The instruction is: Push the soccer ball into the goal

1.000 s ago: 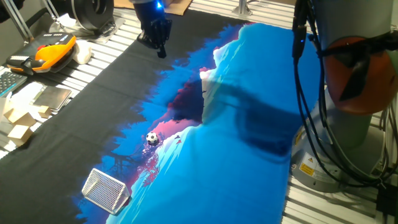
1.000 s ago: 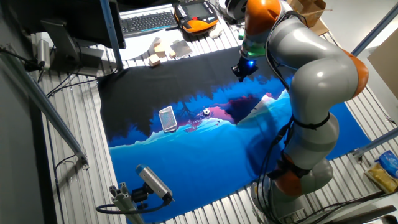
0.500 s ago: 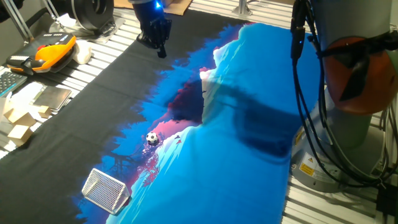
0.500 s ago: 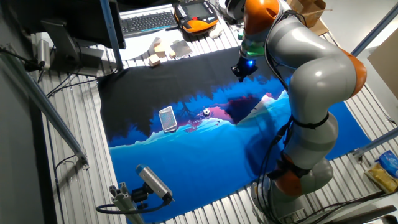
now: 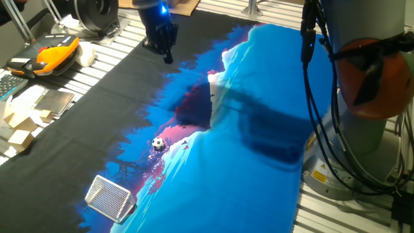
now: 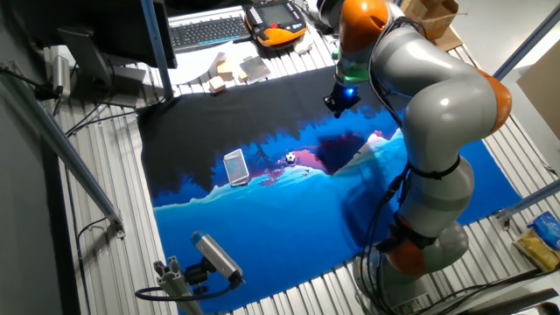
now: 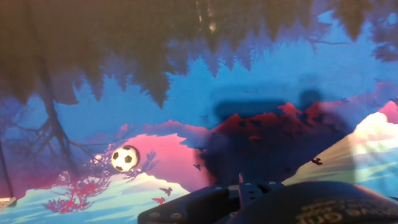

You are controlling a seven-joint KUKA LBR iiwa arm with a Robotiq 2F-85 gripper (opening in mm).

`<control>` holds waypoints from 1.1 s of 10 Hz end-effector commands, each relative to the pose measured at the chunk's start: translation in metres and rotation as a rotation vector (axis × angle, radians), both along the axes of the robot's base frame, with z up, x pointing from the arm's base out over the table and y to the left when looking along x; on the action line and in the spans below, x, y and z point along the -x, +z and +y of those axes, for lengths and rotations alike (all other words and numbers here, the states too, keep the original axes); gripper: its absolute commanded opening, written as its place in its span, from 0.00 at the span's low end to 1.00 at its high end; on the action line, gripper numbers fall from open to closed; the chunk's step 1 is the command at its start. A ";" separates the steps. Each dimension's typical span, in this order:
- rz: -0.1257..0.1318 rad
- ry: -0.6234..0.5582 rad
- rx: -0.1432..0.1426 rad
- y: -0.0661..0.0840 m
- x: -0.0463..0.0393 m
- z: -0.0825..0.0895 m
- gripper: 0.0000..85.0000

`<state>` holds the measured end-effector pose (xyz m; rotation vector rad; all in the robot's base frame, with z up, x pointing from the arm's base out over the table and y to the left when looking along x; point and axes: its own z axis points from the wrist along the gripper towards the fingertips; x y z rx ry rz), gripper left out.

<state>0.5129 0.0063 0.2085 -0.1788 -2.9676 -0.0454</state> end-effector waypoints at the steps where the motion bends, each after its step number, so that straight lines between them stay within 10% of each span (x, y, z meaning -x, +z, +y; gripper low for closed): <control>1: -0.008 -0.014 -0.016 -0.015 0.0030 0.004 0.00; 5: -0.041 -0.025 -0.008 -0.061 0.0186 0.032 0.00; 11: -0.049 -0.047 -0.028 -0.081 0.0255 0.047 0.00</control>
